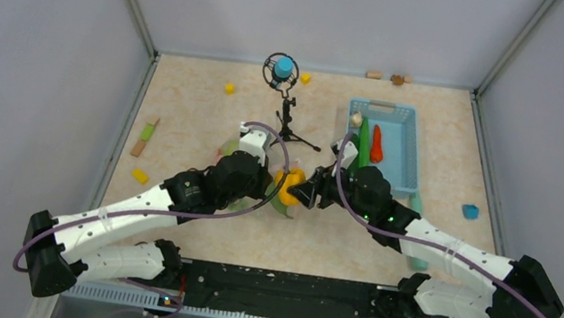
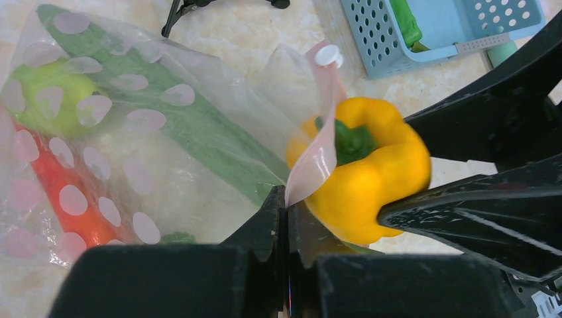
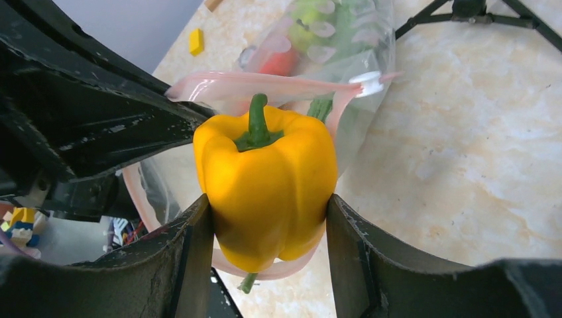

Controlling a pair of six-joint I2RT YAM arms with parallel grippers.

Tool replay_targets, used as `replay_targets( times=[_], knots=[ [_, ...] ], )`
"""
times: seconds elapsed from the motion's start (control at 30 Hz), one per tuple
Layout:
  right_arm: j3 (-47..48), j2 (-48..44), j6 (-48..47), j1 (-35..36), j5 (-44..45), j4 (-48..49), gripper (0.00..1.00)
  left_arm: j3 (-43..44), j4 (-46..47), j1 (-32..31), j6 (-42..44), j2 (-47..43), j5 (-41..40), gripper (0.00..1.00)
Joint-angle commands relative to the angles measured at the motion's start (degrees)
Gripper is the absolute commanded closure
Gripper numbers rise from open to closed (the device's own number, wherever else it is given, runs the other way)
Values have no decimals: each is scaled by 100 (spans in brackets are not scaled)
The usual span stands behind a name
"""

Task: Place the food in the zip-top bag and seal the zipper
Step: Place the fake vegetable in the zipper food storage bag.

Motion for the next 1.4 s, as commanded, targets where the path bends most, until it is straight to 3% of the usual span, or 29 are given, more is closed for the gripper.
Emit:
replay_targets(
  times=[0.0,0.27,0.7,0.8,1.03,1.2,1.37],
  knots=[
    [236,123,-50,237,300,276,79,-38,307,12,-68,-138,129,100],
    [55,-138,75,359,585,320,79,-37,333,12,-83,-130,230,100],
    [756,1276,1421,881,2689,67,81,-13,367,12,-60,-91,575,100],
    [710,1367,1695,936,2822,413,81,-49,435,12,-26,-133,702,100],
    [276,1597,2297,1011,2631,2224,79,-128,593,12,-6,-211,937,100],
    [302,1822,2431,1143,2735,2453,60,-156,631,12,-30,-259,988,100],
    [259,2078,2666,1254,3201,2739,54,-223,740,12,-22,-362,1168,100]
  ],
)
